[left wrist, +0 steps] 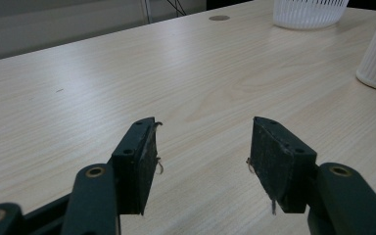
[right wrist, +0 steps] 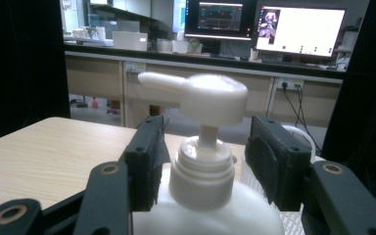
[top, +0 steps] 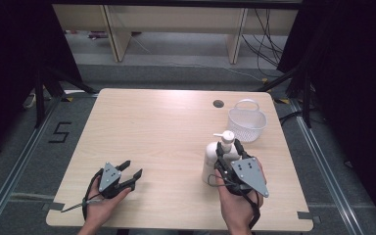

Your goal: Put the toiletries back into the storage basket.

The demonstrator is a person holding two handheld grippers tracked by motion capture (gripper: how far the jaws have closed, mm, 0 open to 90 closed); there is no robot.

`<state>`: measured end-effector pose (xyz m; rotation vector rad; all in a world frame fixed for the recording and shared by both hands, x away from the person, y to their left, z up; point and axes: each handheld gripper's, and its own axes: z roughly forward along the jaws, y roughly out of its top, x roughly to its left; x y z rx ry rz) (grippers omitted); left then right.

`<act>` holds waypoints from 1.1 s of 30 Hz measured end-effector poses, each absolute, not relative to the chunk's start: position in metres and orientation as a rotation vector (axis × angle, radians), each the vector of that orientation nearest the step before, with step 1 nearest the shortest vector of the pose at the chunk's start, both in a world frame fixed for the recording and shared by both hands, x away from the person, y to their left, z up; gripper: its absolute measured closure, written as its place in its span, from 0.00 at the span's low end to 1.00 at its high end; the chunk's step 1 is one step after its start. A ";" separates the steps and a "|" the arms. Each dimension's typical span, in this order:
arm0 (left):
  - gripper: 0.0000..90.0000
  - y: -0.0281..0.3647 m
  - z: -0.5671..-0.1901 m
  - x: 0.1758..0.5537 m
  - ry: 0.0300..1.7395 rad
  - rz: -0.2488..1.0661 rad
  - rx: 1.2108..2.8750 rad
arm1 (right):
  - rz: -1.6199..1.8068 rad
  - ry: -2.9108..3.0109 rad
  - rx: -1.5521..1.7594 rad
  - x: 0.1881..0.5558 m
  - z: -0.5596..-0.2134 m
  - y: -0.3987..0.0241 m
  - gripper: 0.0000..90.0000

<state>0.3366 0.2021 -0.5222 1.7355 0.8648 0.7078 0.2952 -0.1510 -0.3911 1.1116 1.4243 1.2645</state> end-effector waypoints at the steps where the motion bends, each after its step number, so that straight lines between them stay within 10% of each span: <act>1: 0.48 0.202 -0.522 0.337 0.857 0.709 1.736 | 1.255 1.416 1.107 0.296 -0.390 -0.151 0.55; 33: 0.48 0.202 -0.522 0.335 0.869 0.709 1.745 | 1.251 1.405 1.193 0.311 -0.384 -0.147 0.66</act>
